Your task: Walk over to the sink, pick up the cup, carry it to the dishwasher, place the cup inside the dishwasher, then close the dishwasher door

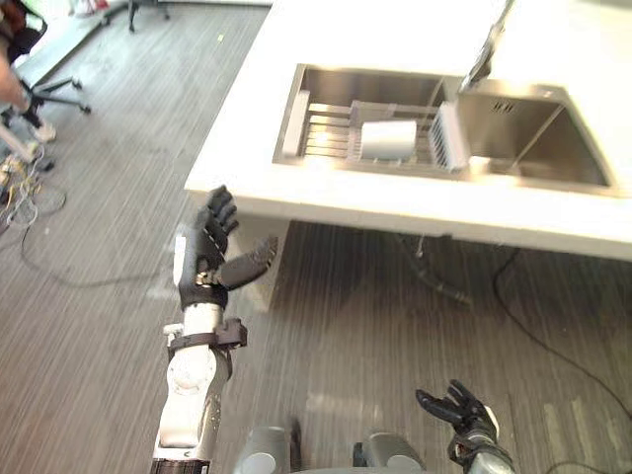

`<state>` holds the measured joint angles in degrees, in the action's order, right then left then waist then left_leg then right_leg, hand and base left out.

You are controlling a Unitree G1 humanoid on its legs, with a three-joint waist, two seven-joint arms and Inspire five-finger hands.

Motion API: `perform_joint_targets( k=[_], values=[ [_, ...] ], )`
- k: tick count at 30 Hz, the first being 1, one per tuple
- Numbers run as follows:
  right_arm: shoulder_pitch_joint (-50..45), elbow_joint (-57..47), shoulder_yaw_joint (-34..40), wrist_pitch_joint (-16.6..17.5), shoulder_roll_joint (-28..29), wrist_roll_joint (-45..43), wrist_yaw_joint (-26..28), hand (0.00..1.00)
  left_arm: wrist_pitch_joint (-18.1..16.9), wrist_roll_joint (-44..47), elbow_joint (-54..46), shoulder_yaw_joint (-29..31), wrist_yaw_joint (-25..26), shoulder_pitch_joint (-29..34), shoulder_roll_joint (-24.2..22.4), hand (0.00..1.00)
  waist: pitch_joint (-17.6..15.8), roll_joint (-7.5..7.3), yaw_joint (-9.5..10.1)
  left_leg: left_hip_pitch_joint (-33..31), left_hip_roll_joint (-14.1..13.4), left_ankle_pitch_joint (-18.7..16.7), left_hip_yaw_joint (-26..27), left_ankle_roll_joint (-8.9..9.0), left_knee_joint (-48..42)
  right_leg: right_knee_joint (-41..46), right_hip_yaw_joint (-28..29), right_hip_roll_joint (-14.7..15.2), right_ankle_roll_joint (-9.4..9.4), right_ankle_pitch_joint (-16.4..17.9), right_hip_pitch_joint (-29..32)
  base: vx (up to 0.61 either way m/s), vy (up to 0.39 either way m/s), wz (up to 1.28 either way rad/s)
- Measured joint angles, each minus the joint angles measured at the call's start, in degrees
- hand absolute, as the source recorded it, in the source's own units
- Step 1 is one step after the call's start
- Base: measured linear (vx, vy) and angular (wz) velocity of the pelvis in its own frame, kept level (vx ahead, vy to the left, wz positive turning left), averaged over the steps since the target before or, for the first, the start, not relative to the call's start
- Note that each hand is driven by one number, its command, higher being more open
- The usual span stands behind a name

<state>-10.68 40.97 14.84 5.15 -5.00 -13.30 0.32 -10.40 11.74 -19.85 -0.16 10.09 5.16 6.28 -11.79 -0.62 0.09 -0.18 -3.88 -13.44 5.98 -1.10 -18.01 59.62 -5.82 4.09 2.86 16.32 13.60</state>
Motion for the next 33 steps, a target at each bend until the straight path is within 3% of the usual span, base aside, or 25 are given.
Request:
perform_joint_targets(
  k=[1,3,4,5,6,7,8,9,10,11,13,14,17,19,20,21,24,25,28,32,33],
  values=[
    [-0.59,-2.10,-0.11,0.30,0.66,-0.01,0.30,0.90,-1.70,0.00,-3.11,0.28,0.14,-0.50,0.01,0.90,0.07,0.13,-0.21,2.35,-1.45,-0.90,-0.09,1.21,1.45,-4.63,-1.22,0.21,-0.68,0.54,3.93,0.45,-0.154,-0.02],
    [-0.95,-3.18,-0.11,0.95,0.70,-0.02,0.51,0.90,-4.92,-0.02,-5.23,0.52,1.05,-1.01,-0.01,0.90,0.61,-0.40,-1.01,4.57,-2.78,-2.39,-0.24,2.67,2.31,-15.88,-1.44,1.03,-0.23,0.14,8.22,0.57,-0.310,0.20],
    [-1.16,-3.13,-0.08,1.34,0.31,-0.03,0.42,0.90,-5.81,-0.06,-5.09,1.30,1.66,-1.82,-0.19,0.90,0.80,-0.64,-1.34,6.03,-3.57,-4.15,-0.64,4.69,2.32,-25.30,0.12,1.12,0.53,-2.10,9.27,0.48,-0.306,0.34],
    [-1.48,-2.92,-0.09,1.39,0.03,-0.02,0.45,0.90,-5.99,-0.39,-4.96,1.64,2.29,-2.03,-0.07,0.90,1.14,-1.36,-1.40,6.75,-3.71,-5.19,-0.84,5.77,2.25,-28.96,1.11,1.15,0.19,-6.69,9.52,0.51,-0.351,0.29],
    [-1.05,-0.53,-0.09,1.39,-1.60,-0.01,0.39,0.90,-5.98,-1.37,-3.80,2.28,3.79,-1.30,-1.28,0.90,1.34,0.90,-1.76,8.10,-5.97,-6.34,-1.51,6.89,1.77,-28.15,-0.32,-0.70,-2.28,-9.15,8.06,0.50,-0.324,0.17],
    [-1.03,0.28,0.01,1.37,-2.52,-0.01,0.14,0.90,-5.19,-2.57,-2.96,2.69,4.60,-1.21,-1.29,0.90,1.64,1.88,-1.61,7.99,-7.00,-4.59,-1.43,6.83,1.46,-25.49,-0.53,-1.25,-3.36,-6.57,8.29,0.59,-0.401,0.21],
    [-1.14,0.36,0.07,1.28,-2.77,0.00,0.06,0.90,-5.11,-3.02,-2.44,2.74,4.69,-1.40,-1.20,0.90,1.64,1.86,-1.86,8.32,-6.99,-4.01,-1.70,7.15,0.89,-23.94,-0.48,-1.09,-3.71,-5.04,8.32,0.47,-0.315,0.34],
    [-1.97,0.39,-0.11,0.65,-3.49,0.01,0.07,0.90,-4.53,-4.26,-2.08,2.38,4.67,-1.39,-1.59,0.90,1.62,2.78,-2.38,7.96,-8.52,-3.59,-2.45,7.73,-2.69,-23.49,-2.10,-1.75,-4.85,-2.85,6.38,0.45,-0.328,0.49],
    [-2.63,-0.07,-0.22,0.60,-3.55,0.01,0.23,0.90,-4.40,-5.03,-2.06,1.55,4.47,-1.62,-1.71,0.90,1.37,3.23,-2.62,4.69,-10.36,-2.03,-3.69,7.74,-11.97,-24.55,-3.70,-2.69,-5.97,-1.70,3.40,0.49,-0.356,0.51],
    [-3.73,-1.61,-0.61,0.60,-3.63,0.00,0.31,0.90,-4.37,-5.04,-2.05,0.58,3.34,-1.72,-1.56,0.90,1.34,3.18,-2.20,0.24,-11.93,-0.10,-4.66,8.24,-22.88,-26.74,-4.53,-3.22,-6.76,-0.95,-0.11,0.36,-0.274,0.36],
    [-5.32,-4.24,-0.71,0.83,-3.84,-0.01,0.16,0.90,-4.21,-6.05,-2.05,-0.57,2.45,-1.60,-0.30,0.90,1.43,3.08,-1.92,-5.05,-13.26,-0.79,-2.71,7.75,-32.22,-30.45,-5.47,-3.56,-6.85,-0.90,-5.31,0.26,-0.193,0.21],
    [-5.71,-5.12,-0.71,1.06,-3.99,-0.01,0.19,0.90,-4.21,-6.93,-2.18,-0.64,2.08,-1.64,0.08,0.90,1.58,3.03,-1.66,-6.27,-13.45,-1.03,-1.60,7.58,-32.73,-31.60,-5.48,-3.54,-6.85,-0.90,-6.51,0.23,-0.153,0.08],
    [-6.06,-6.19,-0.58,1.74,-5.14,-0.01,0.48,0.90,-4.22,-10.92,-2.69,-0.69,0.68,-1.73,2.30,0.90,2.36,3.60,-0.35,-9.78,-12.73,-3.12,1.75,6.72,-23.61,-34.82,-5.26,-3.35,-6.84,-0.90,-9.94,0.17,-0.031,-0.04],
    [-6.04,-6.22,-0.58,1.74,-5.21,-0.02,0.65,0.90,-4.13,-13.64,-2.74,-0.88,0.44,-1.84,3.32,0.90,2.49,3.63,0.43,-10.24,-10.65,-2.61,1.35,6.61,-15.25,-34.93,-4.59,-2.91,-6.81,-0.91,-10.18,0.15,0.085,-0.12],
    [-6.11,-6.23,-0.56,1.73,-5.21,-0.02,0.77,0.90,-3.99,-15.57,-2.74,-1.27,0.44,-1.91,4.22,0.90,2.81,4.13,0.59,-10.13,-9.36,1.24,0.79,5.93,-9.03,-34.62,-4.17,-2.87,-6.03,-0.76,-9.86,0.13,0.170,-0.15],
    [-6.16,-6.23,-0.52,1.59,-4.86,-0.02,0.83,0.90,-3.66,-17.59,-2.60,-1.53,0.25,-2.28,5.51,0.90,3.06,4.19,0.64,-9.60,-8.64,4.54,0.83,7.88,-5.92,-34.19,-3.50,-2.84,-4.53,0.11,-9.70,0.10,0.150,-0.13],
    [-7.51,-6.22,-0.58,1.49,-2.31,-0.01,1.09,0.90,-2.10,-20.83,-2.02,-3.12,-0.83,-2.98,10.58,0.90,4.41,1.24,0.51,-7.99,-5.91,5.81,2.39,6.84,-1.63,-34.20,-1.42,-0.58,-3.40,0.08,-8.94,0.09,0.140,-0.08],
    [-7.85,-6.18,-0.59,1.49,-2.01,-0.01,1.10,0.90,-2.09,-21.07,-1.92,-3.71,-0.96,-3.11,11.35,0.90,4.65,0.90,0.51,-7.61,-5.40,6.06,2.71,6.64,-0.82,-34.59,-0.76,-0.30,-2.97,-0.01,-8.95,0.06,0.114,-0.08],
    [-8.09,-4.51,-0.75,1.47,-1.48,-0.01,1.62,0.90,-2.13,-24.29,-0.04,-6.63,-2.08,-5.65,13.24,0.90,5.25,0.51,0.46,-5.61,-3.66,7.58,4.24,5.82,3.11,-37.14,0.99,0.41,-1.36,-1.18,-9.67,0.03,0.095,-0.11],
    [-7.96,-2.50,-1.38,1.44,-1.48,0.00,1.87,0.90,-2.10,-27.61,2.86,-9.39,-3.34,-8.04,14.36,0.90,6.27,0.53,-0.03,-4.17,-3.14,9.07,5.68,5.61,6.63,-39.98,2.32,0.18,-1.20,-3.04,-9.98,0.01,0.042,-0.17],
    [-5.03,5.80,-0.02,1.34,-1.72,0.00,2.16,0.90,-1.95,-29.90,11.31,-11.51,-4.24,-14.31,19.18,0.90,6.62,0.34,-2.61,0.05,-0.71,17.11,7.61,3.66,20.19,-47.96,7.62,-0.14,0.36,-8.96,-10.16,0.00,0.003,-0.04]
  ],
)
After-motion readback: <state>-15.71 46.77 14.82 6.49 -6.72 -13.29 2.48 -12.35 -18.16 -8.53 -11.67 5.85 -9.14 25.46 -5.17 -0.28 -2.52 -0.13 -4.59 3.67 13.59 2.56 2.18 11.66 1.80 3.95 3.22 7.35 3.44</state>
